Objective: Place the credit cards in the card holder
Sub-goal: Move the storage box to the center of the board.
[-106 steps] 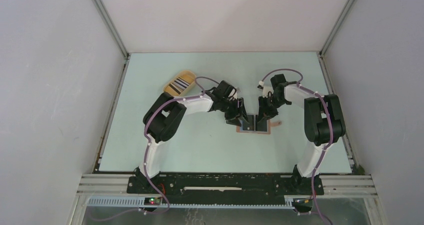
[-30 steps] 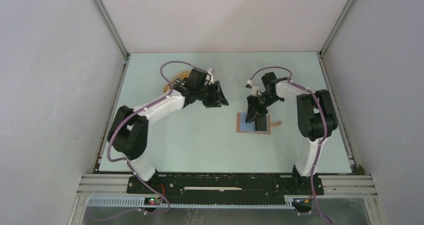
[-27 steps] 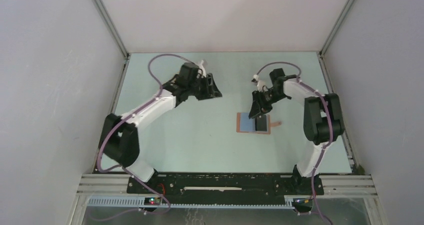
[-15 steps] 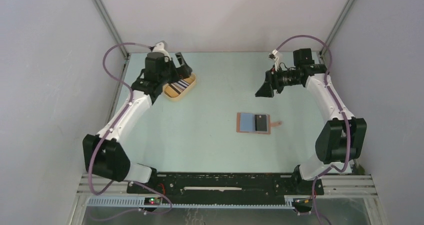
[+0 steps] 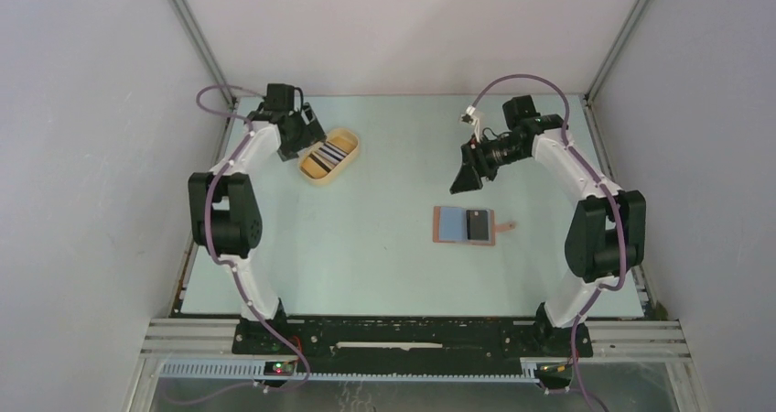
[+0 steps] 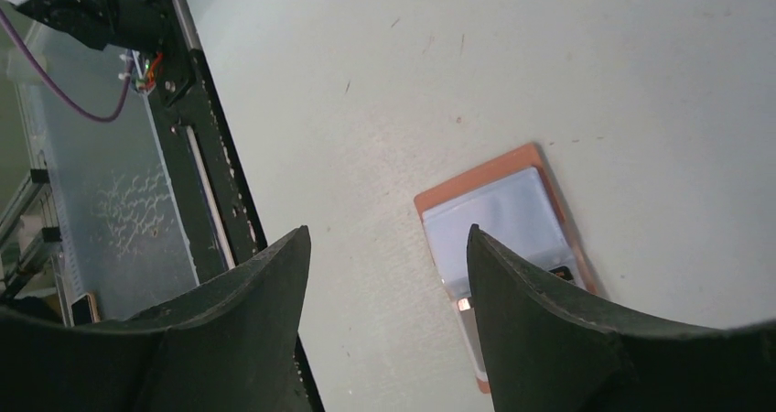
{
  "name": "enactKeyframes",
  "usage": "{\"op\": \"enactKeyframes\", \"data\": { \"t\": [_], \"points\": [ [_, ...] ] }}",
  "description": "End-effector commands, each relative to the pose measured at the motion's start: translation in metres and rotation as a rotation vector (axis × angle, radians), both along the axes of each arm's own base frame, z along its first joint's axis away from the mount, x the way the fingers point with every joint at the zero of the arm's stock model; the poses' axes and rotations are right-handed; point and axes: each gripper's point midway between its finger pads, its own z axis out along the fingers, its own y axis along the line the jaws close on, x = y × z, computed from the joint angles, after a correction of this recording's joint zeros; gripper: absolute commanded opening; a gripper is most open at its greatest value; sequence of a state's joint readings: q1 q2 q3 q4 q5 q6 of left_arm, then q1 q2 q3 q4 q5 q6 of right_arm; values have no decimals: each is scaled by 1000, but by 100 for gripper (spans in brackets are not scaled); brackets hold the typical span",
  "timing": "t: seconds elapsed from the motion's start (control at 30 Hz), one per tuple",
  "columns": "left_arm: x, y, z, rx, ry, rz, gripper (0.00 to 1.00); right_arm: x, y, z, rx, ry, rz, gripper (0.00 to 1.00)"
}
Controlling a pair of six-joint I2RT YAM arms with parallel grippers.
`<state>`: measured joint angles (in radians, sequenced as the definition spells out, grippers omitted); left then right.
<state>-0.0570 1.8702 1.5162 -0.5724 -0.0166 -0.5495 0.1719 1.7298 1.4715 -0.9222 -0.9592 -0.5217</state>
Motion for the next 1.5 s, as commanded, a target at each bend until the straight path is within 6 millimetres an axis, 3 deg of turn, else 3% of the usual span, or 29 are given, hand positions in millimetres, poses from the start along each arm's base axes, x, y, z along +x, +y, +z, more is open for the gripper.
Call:
{"op": "enactKeyframes", "data": {
  "t": [0.0, 0.13, 0.27, 0.47, 0.63, 0.93, 1.3, 1.47],
  "points": [
    [31, -6, 33, 82, -98, -197, 83, -8, -6, -7, -57, -21, 8, 72],
    [33, -55, 34, 81, -148, -479, 80, -7, -8, -13, -45, 1, 0, 72],
    [25, -73, 19, 207, -77, -603, 78, 0, -7, -15, -36, 39, -2, 70],
    [26, -72, 6, 327, -32, -663, 71, 0, -6, -21, -36, 63, -2, 69],
    [24, -86, -8, 356, -9, -749, 68, 3, -4, -25, -34, 83, -3, 69],
    [29, -87, -25, 387, 33, -790, 62, 3, -4, -30, -41, 94, -5, 68],
    [38, -95, -44, 375, 54, -830, 45, 3, -5, -33, -52, 99, -7, 68],
    [35, -100, -49, 359, 60, -852, 28, 3, -4, -35, -54, 104, -3, 68]
  ]
}}
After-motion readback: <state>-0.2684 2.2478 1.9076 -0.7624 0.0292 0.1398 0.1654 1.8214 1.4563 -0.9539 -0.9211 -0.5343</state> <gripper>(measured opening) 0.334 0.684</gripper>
